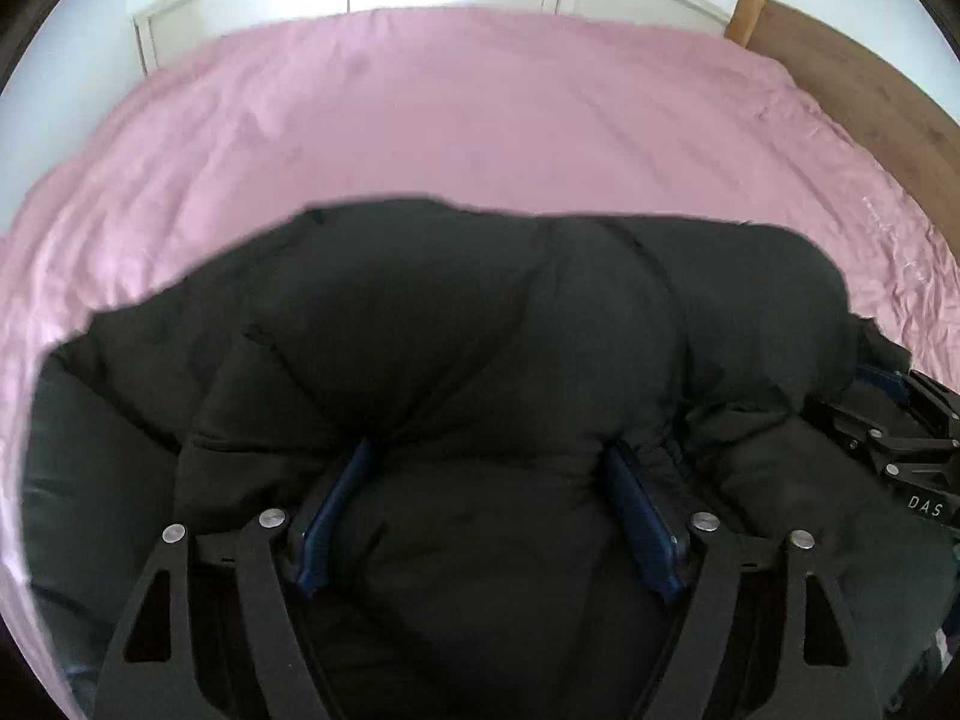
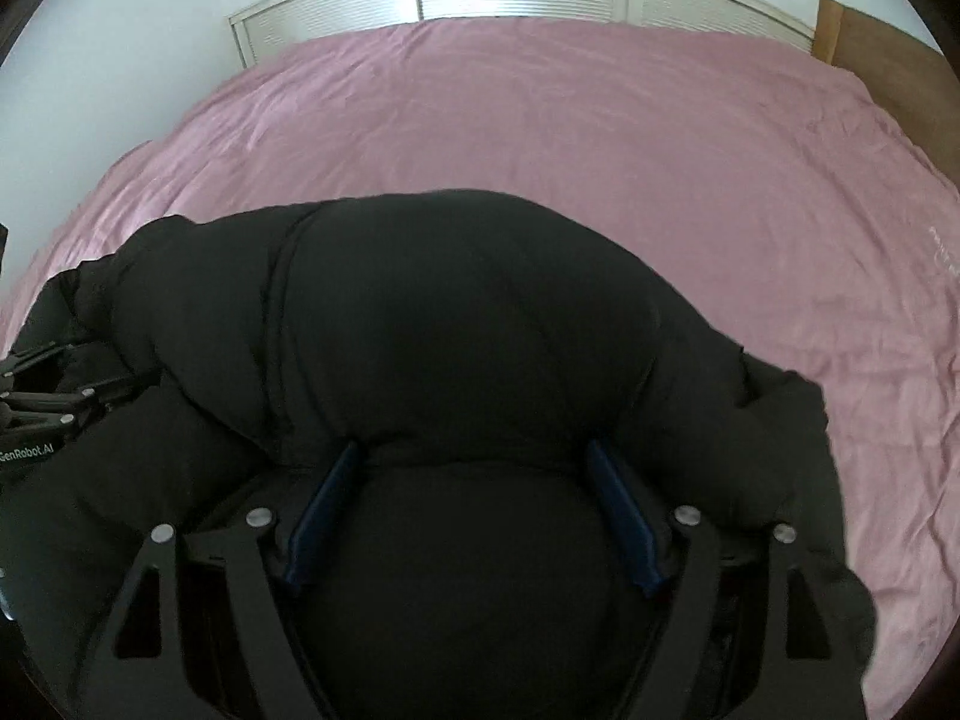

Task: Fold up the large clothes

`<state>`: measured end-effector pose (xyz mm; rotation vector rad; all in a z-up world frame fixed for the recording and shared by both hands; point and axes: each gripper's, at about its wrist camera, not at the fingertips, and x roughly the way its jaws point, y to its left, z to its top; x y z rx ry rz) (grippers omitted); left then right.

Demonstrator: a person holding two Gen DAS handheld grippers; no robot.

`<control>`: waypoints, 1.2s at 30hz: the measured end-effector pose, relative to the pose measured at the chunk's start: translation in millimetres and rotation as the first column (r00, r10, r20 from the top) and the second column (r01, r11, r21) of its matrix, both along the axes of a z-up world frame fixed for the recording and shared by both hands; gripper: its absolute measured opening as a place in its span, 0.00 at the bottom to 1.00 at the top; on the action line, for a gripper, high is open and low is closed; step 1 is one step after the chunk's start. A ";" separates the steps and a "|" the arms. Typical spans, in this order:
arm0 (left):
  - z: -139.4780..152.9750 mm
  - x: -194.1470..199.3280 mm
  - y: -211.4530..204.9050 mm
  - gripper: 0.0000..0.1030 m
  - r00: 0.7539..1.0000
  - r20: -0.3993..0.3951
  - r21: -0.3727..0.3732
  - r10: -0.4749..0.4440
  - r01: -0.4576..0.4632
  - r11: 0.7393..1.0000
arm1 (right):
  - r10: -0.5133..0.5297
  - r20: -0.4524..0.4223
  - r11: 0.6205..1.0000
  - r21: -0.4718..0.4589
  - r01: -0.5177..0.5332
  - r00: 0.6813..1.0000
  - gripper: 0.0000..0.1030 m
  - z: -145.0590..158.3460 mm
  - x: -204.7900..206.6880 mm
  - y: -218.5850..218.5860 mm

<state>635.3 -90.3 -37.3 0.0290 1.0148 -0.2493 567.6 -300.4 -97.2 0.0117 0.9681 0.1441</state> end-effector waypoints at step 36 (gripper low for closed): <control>158.3 -265.9 107.2 0.81 0.982 0.169 -0.163 0.079 -0.051 0.985 | -0.143 0.356 0.965 0.259 0.050 0.924 0.87 202.8 -368.7 -136.6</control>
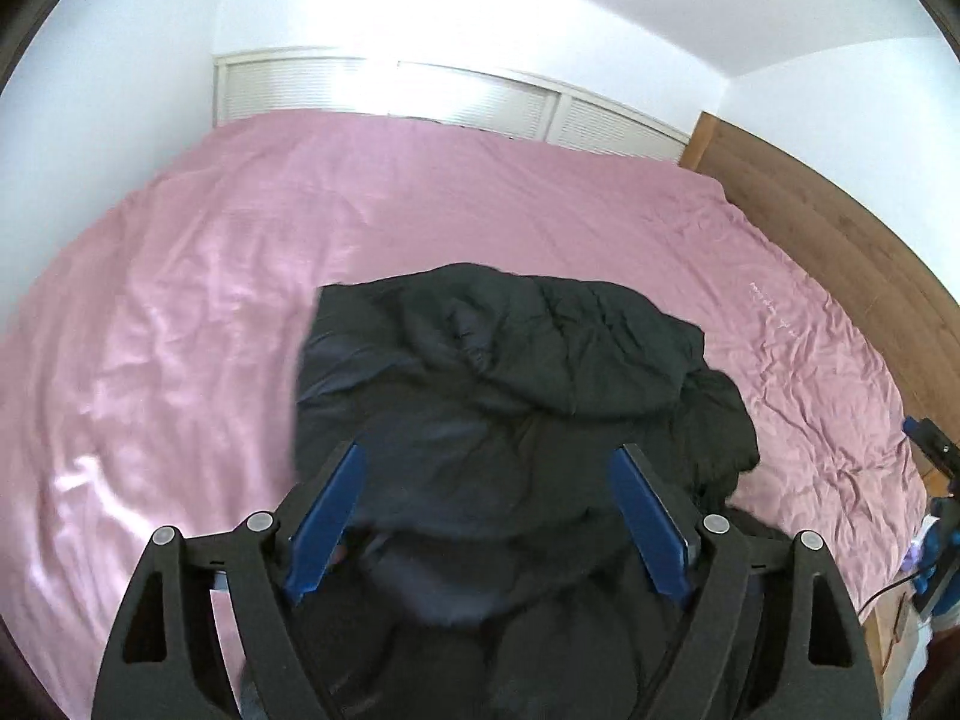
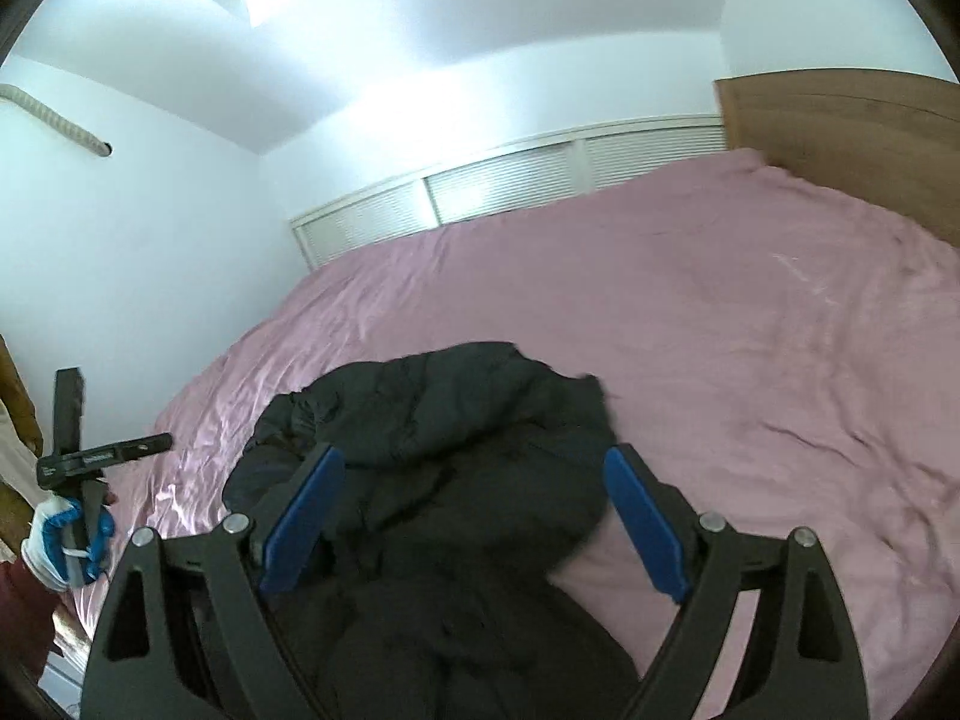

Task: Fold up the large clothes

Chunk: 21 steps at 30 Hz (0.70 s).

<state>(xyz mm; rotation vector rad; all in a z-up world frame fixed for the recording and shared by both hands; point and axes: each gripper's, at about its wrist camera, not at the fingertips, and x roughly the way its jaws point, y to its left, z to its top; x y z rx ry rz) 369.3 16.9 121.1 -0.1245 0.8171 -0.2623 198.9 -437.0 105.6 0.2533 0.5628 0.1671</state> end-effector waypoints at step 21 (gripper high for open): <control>-149.0 -212.6 157.7 0.84 0.917 -0.298 -0.098 0.263 -0.304 0.948 | -0.002 -0.417 0.934 0.325 0.151 0.909 0.91 -196.5 -165.8 -67.2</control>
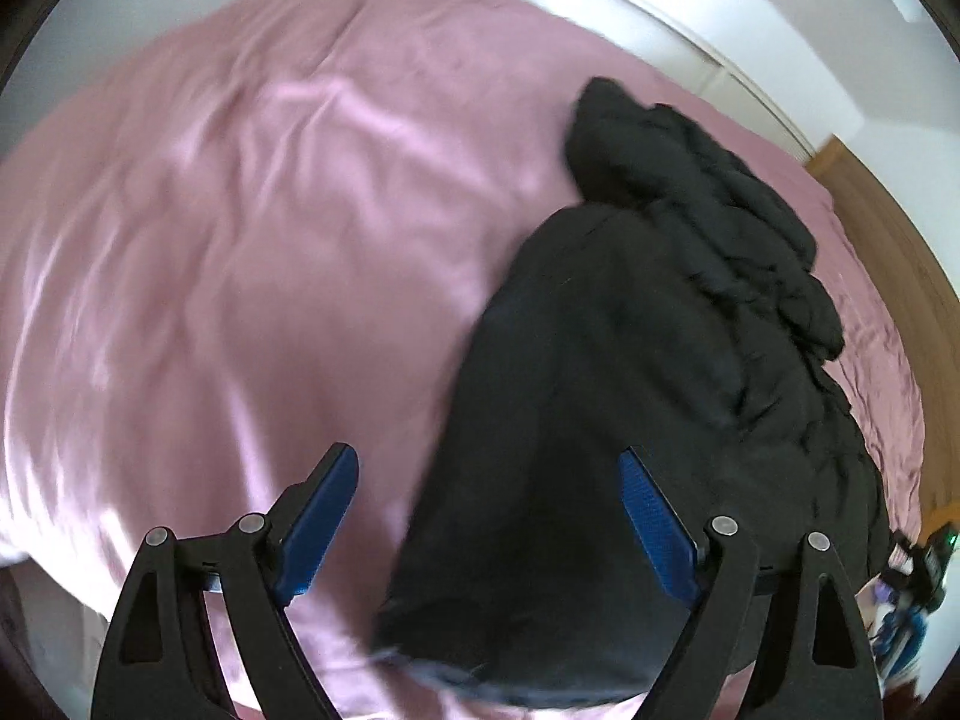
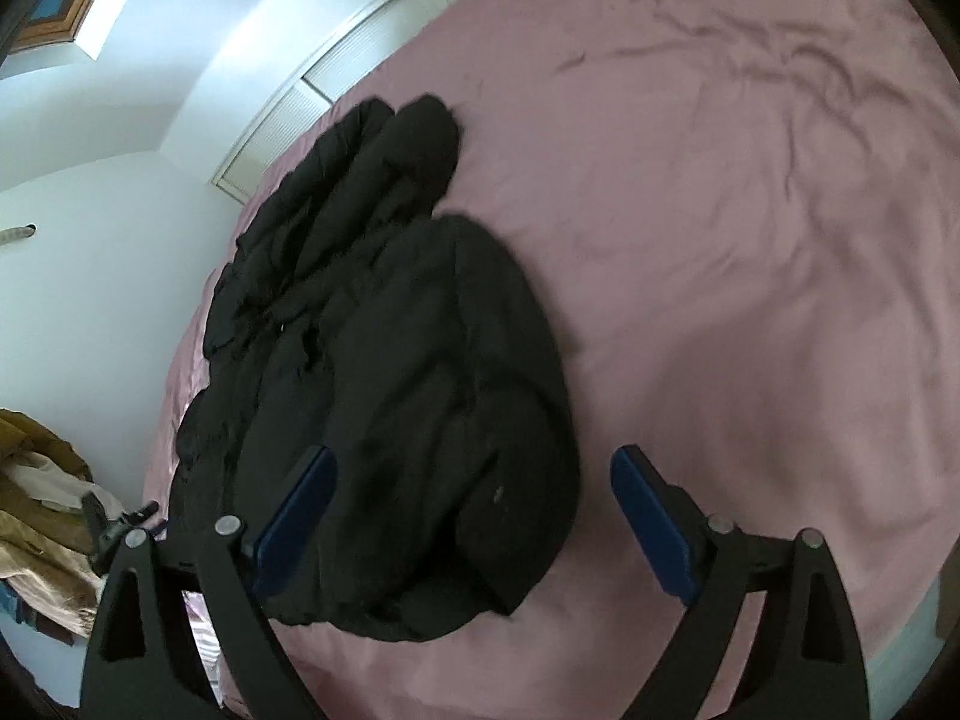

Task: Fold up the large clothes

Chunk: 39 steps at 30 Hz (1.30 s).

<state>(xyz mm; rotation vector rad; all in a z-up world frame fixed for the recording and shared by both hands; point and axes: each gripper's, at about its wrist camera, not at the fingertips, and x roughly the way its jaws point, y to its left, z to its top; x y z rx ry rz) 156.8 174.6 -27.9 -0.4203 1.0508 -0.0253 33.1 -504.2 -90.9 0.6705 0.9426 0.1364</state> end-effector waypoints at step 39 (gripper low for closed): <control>-34.5 -48.5 -71.6 0.64 0.988 0.151 0.074 -0.044 0.033 0.997 | -0.053 -0.140 0.993 0.092 0.067 0.989 0.91 -52.2 21.8 46.9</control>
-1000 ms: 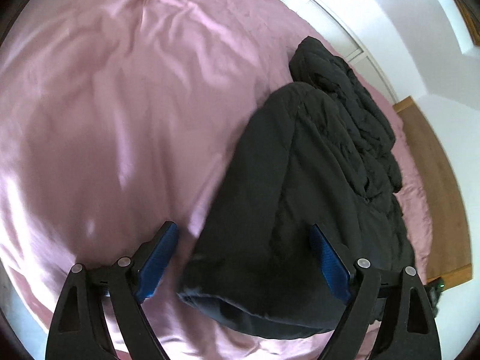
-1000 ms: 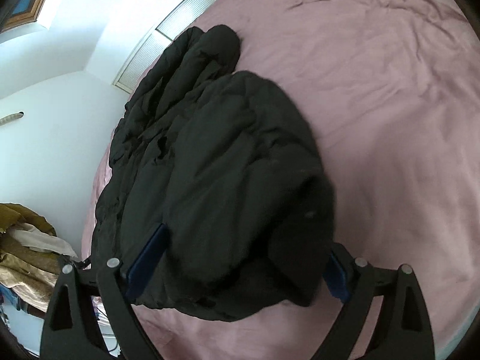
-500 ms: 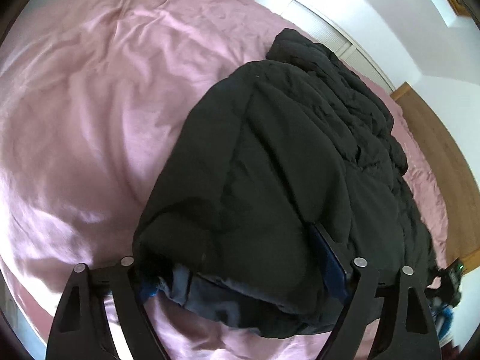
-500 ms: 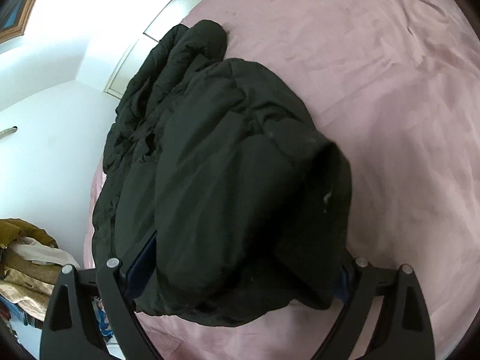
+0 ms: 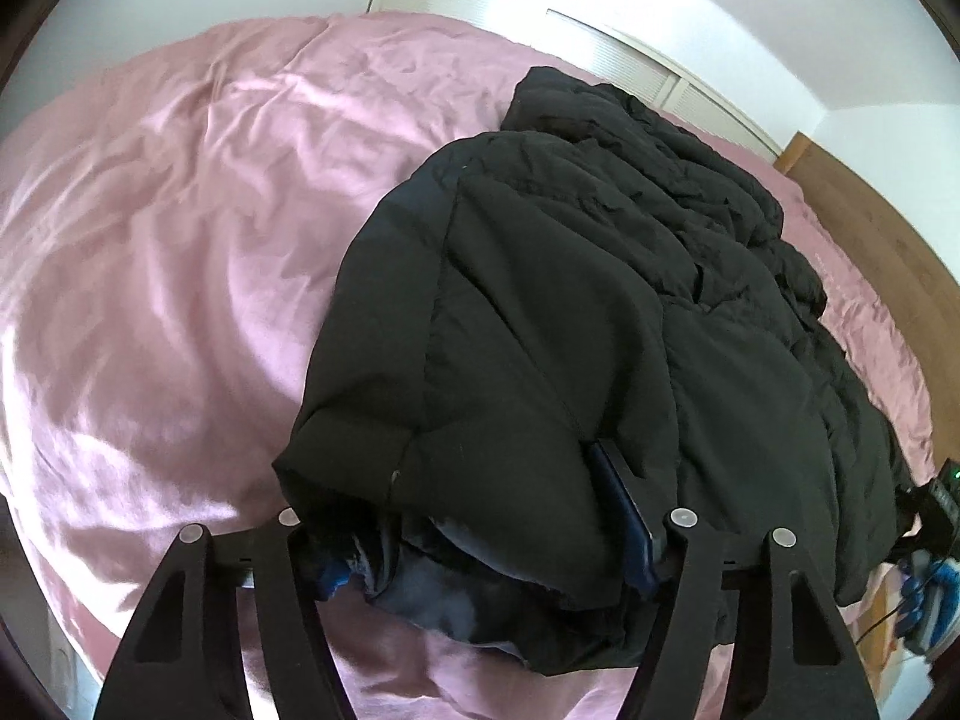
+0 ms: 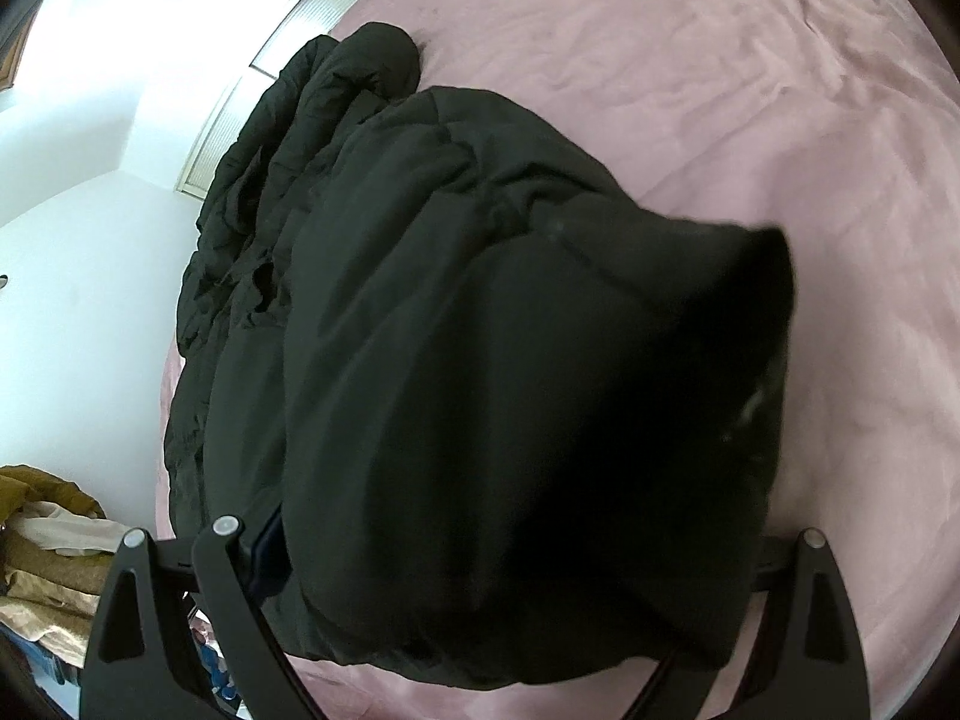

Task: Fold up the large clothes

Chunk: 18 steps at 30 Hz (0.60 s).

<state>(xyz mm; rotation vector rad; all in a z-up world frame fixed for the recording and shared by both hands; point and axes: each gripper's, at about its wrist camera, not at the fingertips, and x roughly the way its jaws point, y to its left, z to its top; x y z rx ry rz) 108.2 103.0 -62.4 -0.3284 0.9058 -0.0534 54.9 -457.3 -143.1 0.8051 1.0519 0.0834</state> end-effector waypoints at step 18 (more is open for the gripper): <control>-3.9 -1.3 -15.4 0.53 1.000 -0.002 0.047 -0.015 0.015 0.999 | 0.015 0.021 0.999 0.040 -0.016 1.000 0.77 -6.1 -3.8 1.4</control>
